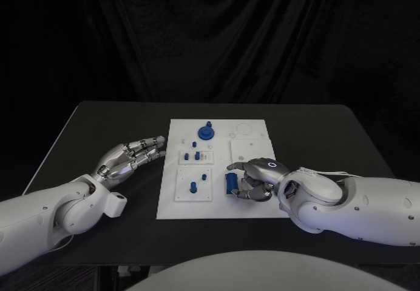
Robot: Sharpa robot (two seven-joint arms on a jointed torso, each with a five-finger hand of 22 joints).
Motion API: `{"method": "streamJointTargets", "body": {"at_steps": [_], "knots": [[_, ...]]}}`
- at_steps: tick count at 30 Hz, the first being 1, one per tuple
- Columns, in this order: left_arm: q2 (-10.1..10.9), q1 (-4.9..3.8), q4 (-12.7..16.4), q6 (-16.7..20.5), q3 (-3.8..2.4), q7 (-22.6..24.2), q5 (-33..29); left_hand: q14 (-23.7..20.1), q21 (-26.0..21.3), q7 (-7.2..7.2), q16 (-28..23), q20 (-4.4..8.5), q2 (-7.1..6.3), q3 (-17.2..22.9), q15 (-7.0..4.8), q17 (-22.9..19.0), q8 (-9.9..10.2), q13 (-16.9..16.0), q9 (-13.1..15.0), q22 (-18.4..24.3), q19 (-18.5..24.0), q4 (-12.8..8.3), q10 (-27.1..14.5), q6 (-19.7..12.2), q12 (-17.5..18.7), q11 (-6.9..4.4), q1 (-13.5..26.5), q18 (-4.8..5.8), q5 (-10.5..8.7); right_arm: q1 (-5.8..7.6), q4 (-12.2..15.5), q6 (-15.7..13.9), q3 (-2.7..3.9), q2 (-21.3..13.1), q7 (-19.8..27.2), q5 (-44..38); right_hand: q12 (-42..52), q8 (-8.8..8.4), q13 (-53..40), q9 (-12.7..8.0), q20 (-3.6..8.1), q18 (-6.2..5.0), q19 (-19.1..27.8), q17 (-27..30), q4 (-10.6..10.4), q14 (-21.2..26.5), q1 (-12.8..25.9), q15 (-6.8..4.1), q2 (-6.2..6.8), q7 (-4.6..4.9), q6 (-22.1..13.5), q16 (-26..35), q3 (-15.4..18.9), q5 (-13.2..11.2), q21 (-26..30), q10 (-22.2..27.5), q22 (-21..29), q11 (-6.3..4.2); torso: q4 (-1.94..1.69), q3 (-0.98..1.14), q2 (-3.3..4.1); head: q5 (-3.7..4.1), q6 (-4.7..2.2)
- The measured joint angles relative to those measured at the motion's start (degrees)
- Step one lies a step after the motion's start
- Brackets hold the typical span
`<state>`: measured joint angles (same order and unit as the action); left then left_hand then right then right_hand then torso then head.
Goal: Assemble the parts on the task board
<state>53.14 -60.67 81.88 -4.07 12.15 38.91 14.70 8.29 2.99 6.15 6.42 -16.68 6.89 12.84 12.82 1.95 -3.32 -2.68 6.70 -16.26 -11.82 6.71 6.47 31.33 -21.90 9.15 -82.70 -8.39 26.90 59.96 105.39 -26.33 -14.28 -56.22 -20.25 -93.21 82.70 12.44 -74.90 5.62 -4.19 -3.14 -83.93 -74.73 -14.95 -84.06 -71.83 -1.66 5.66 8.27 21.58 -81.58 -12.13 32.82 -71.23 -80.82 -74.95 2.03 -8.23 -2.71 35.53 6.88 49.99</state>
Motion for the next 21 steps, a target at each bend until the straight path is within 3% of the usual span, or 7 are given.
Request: {"method": "streamJointTargets", "body": {"at_steps": [1,3,4,7,14,16,21], "knots": [[0.0,0.00,0.0,0.0,0.00,0.0,0.0,0.0,0.0,0.00,0.0,0.00,0.00,0.0,0.00,0.0,0.0,0.0,0.0,0.0,0.0,0.0,0.0,0.0,0.0,0.00,0.0,0.00,0.00,0.00,-0.1,0.1,0.00,0.0,0.0,0.0,-0.2,-0.77,0.0,-0.4,0.09,0.00,0.1,0.1,0.0,-0.1,0.0,-0.08,0.00,-0.06,-0.9,0.0,0.0,-0.8,0.1,0.2,0.0,-0.16,0.02,0.00,-0.01,-0.03,0.00],[0.0,0.00,0.0,0.0,0.00,0.0,0.0,0.0,0.0,0.00,0.0,-0.21,0.00,0.0,0.00,0.0,0.0,0.0,0.0,0.0,-0.2,0.0,-0.1,0.0,0.0,0.12,0.0,0.00,0.00,0.00,-0.2,0.3,0.00,0.1,-0.1,0.0,-2.2,-3.87,0.3,-2.0,0.32,-0.10,0.3,0.5,-0.2,0.2,0.3,-0.34,0.29,-0.37,-5.0,0.4,0.4,-6.2,0.8,2.1,0.0,-0.27,0.03,0.00,-0.02,-0.09,0.00],[0.0,0.01,0.0,0.0,0.00,0.0,0.0,0.0,0.0,0.00,0.0,-0.22,0.00,0.0,0.00,0.0,0.0,0.0,0.0,0.0,-0.2,0.0,-0.2,0.0,0.0,0.20,0.0,-0.01,0.00,0.00,-0.3,0.4,0.00,0.2,-0.1,0.0,-2.9,-5.14,0.9,-2.6,0.41,-0.90,0.4,0.7,-0.4,0.1,0.3,-0.45,0.29,-0.55,-6.6,0.6,1.0,-8.4,0.9,2.7,0.0,-0.42,0.05,0.00,-0.02,-0.11,0.00],[0.0,0.02,0.0,0.0,0.00,0.0,0.0,0.0,0.0,0.00,0.0,-0.22,0.00,0.0,-0.01,0.0,0.0,0.0,0.0,0.0,-0.2,0.0,-0.2,0.0,0.0,0.20,0.0,0.00,0.00,0.00,-0.5,0.5,0.00,0.3,-0.3,0.0,-4.6,-7.68,3.1,-3.7,0.40,-0.92,0.4,0.9,-1.2,0.1,0.7,-0.71,0.67,-0.98,-9.8,0.6,2.7,-13.8,1.1,3.8,0.0,-0.71,0.07,0.00,-0.02,-0.15,0.00],[-0.1,0.05,-0.1,-0.1,0.00,0.0,0.0,0.0,0.0,0.00,0.0,-0.22,0.00,0.0,-0.01,0.0,0.0,0.0,0.0,0.0,-0.2,0.0,-0.2,0.0,0.0,0.20,0.0,-0.01,0.00,0.00,-0.6,0.4,0.02,0.3,-0.5,-0.2,-5.2,-8.73,4.2,-4.0,0.61,-0.92,0.6,1.2,-1.7,-0.1,0.3,-0.92,0.98,-1.27,-10.5,0.6,4.4,-17.6,1.4,4.0,0.0,-0.90,-0.01,0.01,-0.02,-0.10,0.00],[-0.1,0.06,-0.1,-0.1,0.00,0.0,0.0,0.0,0.0,0.00,0.0,-0.22,0.00,0.0,-0.01,0.0,0.0,0.0,0.0,0.0,-0.2,0.0,-0.2,0.0,0.0,0.20,0.0,0.00,0.00,0.00,-0.4,0.3,0.03,0.1,-0.5,-0.2,-5.4,-9.01,4.5,-4.0,0.71,-0.92,0.5,1.2,-1.8,0.1,0.5,-1.12,1.73,-1.33,-10.5,0.6,5.4,-19.4,1.4,4.0,0.0,-0.90,-0.04,0.02,-0.02,-0.10,0.00],[0.0,0.09,-0.1,-0.1,0.00,0.0,0.0,0.0,0.0,0.00,0.0,-0.21,0.00,0.0,-0.01,0.0,0.0,0.0,0.0,0.0,-0.2,0.0,-0.2,0.0,0.0,0.20,0.0,0.00,0.00,0.01,1.4,-1.1,0.11,-2.0,-0.3,-0.3,-5.4,-8.88,4.5,-3.7,0.82,-0.91,0.4,1.2,-2.1,0.2,1.2,-1.16,2.60,-1.57,-7.6,0.6,6.5,-21.9,1.4,4.0,0.0,-0.90,-0.04,0.02,0.01,-0.26,0.00]]}}
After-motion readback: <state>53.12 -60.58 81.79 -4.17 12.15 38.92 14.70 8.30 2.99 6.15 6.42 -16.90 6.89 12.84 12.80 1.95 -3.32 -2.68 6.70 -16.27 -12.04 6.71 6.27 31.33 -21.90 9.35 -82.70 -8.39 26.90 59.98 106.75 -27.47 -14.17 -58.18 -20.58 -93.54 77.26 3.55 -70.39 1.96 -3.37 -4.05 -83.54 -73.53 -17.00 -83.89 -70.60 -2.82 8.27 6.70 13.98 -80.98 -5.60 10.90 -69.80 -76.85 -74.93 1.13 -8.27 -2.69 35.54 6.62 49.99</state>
